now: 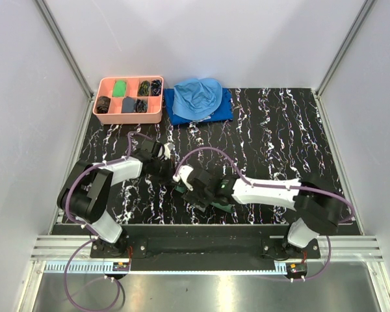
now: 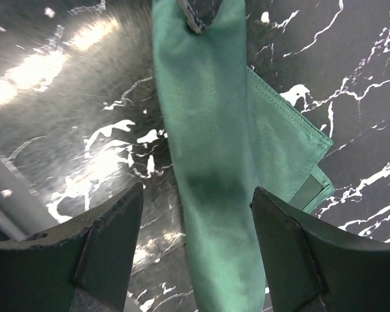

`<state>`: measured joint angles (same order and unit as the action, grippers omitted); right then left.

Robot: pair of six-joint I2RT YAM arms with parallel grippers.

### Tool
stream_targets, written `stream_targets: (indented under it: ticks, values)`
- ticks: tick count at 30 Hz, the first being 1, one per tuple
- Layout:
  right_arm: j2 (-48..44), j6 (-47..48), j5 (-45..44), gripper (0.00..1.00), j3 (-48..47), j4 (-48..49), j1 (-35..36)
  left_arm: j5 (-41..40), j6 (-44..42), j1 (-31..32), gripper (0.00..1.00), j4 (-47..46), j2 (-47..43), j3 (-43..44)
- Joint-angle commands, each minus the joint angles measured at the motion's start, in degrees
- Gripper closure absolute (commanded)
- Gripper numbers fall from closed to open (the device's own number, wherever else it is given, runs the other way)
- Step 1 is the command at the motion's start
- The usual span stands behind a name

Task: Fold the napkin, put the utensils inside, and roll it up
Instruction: Roll the napkin with the utensil

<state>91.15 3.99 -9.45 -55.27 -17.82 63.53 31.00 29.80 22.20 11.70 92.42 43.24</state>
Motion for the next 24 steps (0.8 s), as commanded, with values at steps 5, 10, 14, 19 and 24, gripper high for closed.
stream_targets:
  ticks: [5,10,14,19,24]
  values:
    - [5.34,2.08,-4.44,0.29,-0.02,4.38,1.34,0.55,-2.12,0.04,1.0,4.03,0.83,2.02]
    - [8.86,-0.02,-0.85,0.48,-0.98,3.85,0.81,0.73,-2.29,0.04,0.87,4.2,0.3,2.02]
    - [8.78,-2.93,8.46,0.57,-0.11,3.85,-2.35,-1.81,-2.2,-0.57,0.55,4.2,-2.59,1.5]
    - [7.2,-6.01,22.95,0.61,2.88,7.53,-8.4,-5.16,-1.5,-2.33,0.3,3.94,-6.11,0.18]
    - [8.07,-7.24,33.87,0.62,3.06,9.38,-13.24,-7.89,0.6,-2.6,0.24,-0.44,-11.11,-4.56]
